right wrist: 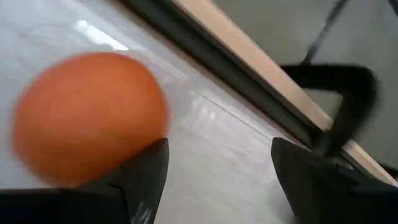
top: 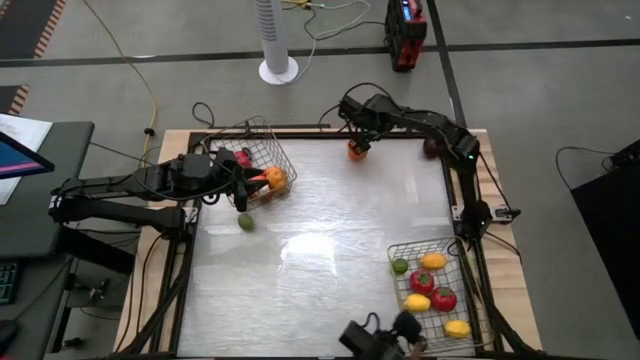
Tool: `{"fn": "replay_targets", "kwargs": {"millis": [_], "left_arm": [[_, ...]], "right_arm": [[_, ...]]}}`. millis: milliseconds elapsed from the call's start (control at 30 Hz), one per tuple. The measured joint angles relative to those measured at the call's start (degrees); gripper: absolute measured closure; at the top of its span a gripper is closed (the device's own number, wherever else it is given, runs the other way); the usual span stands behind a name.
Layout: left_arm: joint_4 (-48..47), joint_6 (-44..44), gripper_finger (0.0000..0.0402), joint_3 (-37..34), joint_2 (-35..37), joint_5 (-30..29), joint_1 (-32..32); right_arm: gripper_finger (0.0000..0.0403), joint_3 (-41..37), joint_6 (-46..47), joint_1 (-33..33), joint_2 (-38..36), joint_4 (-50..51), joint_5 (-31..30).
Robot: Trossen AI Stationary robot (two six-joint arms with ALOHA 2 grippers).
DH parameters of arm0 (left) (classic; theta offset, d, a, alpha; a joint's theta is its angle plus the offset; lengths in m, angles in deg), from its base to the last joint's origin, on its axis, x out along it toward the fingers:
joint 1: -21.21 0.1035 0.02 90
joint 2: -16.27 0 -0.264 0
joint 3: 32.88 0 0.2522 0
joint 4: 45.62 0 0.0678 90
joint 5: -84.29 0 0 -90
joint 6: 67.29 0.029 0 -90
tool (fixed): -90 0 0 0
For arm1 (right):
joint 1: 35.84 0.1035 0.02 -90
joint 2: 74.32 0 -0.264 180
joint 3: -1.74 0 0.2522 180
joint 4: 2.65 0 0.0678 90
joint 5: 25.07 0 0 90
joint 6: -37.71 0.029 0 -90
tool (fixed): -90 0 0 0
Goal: Sort produce into baskets
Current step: Put the orange into the bottom wire basket
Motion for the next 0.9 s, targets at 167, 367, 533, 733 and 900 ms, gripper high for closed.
{"fn": "replay_targets", "kwargs": {"millis": [167,367,533,733,900], "left_arm": [[-0.19,-0.01,0.0214,0.0,0.0,0.0,0.0],[-0.2,0.0,0.0214,0.0,0.0,0.0,0.0],[-0.2,0.0,0.0214,0.0,0.0,0.0,0.02],[-0.17,-0.13,0.0214,0.02,0.0,-0.13,0.02],[-0.18,-0.52,0.0214,0.02,0.0,-0.15,0.02]], "right_arm": [[0.0092,6.76,-12.95,4.35,3.7,0.69,0.38],[0.0092,10.45,-26.64,9.24,3.63,0.77,-1.58],[0.0092,14.87,-24.98,9.51,2.92,-0.76,10.41],[0.0092,14.78,-17.78,9.66,3.07,-9.45,19.8],[0.0082,14.76,-11.35,7.59,4.05,-12.4,21.42]]}}
